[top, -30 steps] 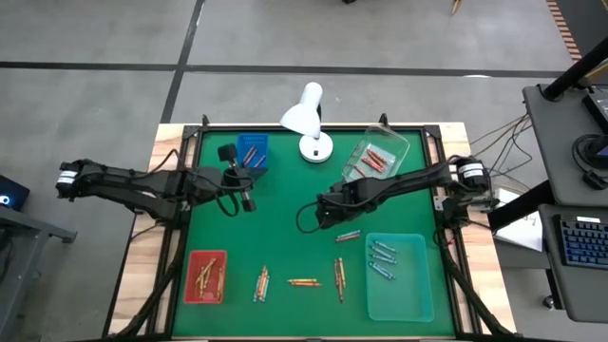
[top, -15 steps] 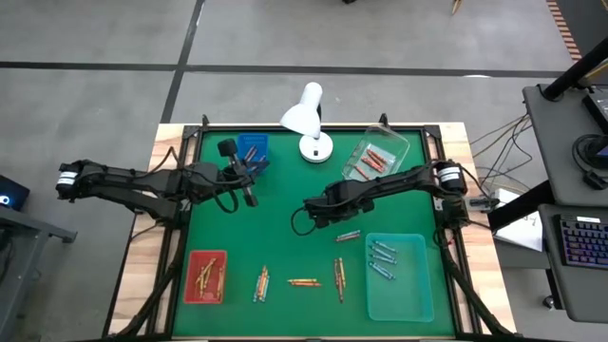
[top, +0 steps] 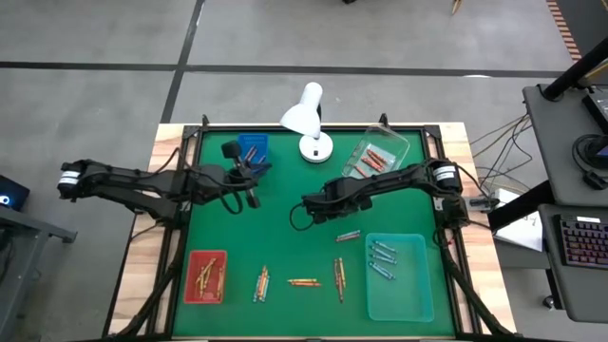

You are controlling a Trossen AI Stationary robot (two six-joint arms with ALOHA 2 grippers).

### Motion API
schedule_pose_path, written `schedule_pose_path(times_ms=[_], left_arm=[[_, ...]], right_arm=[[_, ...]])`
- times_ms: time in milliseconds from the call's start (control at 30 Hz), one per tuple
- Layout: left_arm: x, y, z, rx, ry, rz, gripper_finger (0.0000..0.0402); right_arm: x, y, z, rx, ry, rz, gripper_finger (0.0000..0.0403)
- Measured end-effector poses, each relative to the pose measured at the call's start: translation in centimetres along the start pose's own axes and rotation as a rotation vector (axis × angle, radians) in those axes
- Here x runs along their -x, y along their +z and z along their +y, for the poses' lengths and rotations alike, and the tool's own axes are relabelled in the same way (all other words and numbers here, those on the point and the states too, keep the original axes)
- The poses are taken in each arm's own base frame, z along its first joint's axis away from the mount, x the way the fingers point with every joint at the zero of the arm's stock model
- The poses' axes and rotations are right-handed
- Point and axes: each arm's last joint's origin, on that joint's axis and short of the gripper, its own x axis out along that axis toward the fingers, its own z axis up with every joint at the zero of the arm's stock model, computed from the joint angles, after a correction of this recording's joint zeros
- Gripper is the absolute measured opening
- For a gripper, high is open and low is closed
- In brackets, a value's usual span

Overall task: Sort crayons
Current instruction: Put the orange crayon into the transparent bin

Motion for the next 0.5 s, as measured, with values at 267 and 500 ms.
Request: schedule_pose_path(times_ms=[267, 500], left_arm=[[-0.3, -0.1, -0.3, -0.007, -0.006, 0.013, 0.0], [-0.3, -0.1, -0.3, -0.006, -0.005, 0.012, 0.0]], right_arm=[[-0.6, 0.8, 0.0, -0.026, 0.02, -0.041, 0.0158], [-1.2, 1.1, -0.3, -0.05, 0.011, -0.055, 0.015]])
